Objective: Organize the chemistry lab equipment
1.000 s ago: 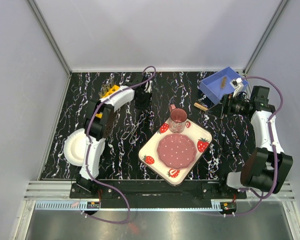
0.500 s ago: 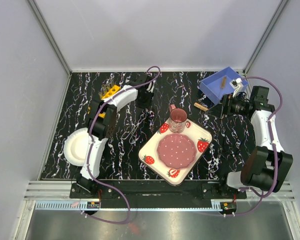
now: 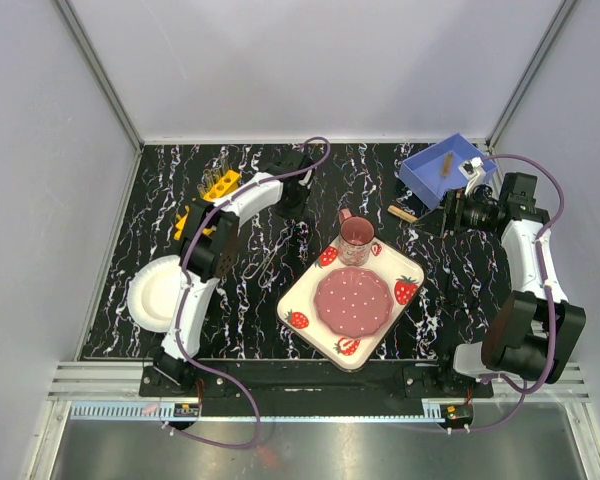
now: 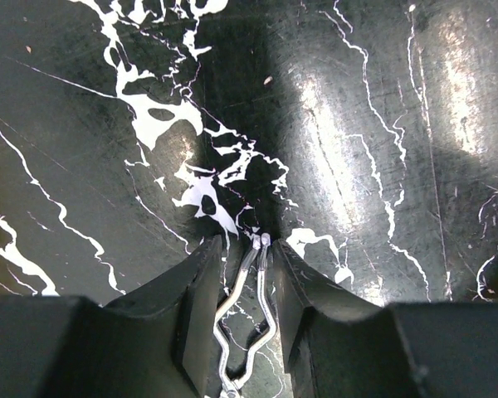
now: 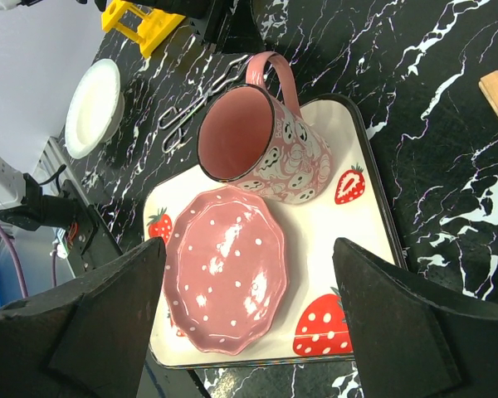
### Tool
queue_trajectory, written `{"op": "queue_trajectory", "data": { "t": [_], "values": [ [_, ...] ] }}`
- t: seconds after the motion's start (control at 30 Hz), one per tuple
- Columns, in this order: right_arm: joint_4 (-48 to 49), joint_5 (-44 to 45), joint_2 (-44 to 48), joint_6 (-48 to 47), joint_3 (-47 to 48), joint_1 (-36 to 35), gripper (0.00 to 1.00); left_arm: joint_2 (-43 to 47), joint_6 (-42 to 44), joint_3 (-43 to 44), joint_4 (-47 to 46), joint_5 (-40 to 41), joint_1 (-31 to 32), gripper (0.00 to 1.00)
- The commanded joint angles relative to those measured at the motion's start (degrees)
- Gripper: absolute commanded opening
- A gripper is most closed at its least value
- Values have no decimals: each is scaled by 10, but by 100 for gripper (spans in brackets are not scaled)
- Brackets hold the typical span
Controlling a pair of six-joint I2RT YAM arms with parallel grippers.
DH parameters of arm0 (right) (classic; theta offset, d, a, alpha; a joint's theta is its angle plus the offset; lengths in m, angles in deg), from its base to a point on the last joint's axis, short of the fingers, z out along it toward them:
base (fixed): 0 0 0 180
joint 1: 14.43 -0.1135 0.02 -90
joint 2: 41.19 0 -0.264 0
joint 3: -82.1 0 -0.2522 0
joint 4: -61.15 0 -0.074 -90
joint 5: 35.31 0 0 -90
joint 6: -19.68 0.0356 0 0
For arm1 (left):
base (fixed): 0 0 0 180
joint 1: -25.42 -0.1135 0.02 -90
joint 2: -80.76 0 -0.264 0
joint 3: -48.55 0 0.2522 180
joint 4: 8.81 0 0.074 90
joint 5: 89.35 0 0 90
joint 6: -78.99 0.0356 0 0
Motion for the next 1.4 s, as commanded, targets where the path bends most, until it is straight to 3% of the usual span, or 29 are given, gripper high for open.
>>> {"op": "queue_trajectory", "data": {
  "t": [0.0, 0.27, 0.47, 0.73, 1.37],
  "values": [
    [-1, -5, -3, -11, 22, -2, 87, -11, 9, 25, 6, 24, 6, 35],
    [-3, -5, -3, -14, 23, -2, 87, -18, 14, 31, 9, 27, 13, 27],
    [-6, -5, -4, -14, 23, -2, 87, -4, 14, 29, 8, 49, 14, 6],
    [-18, -9, -10, -24, 26, -2, 87, 38, 23, -11, -18, 78, 4, 3],
    [-23, -60, -17, -36, 28, -9, 87, 228, -3, -151, -106, 14, -53, 0]
  ]
}}
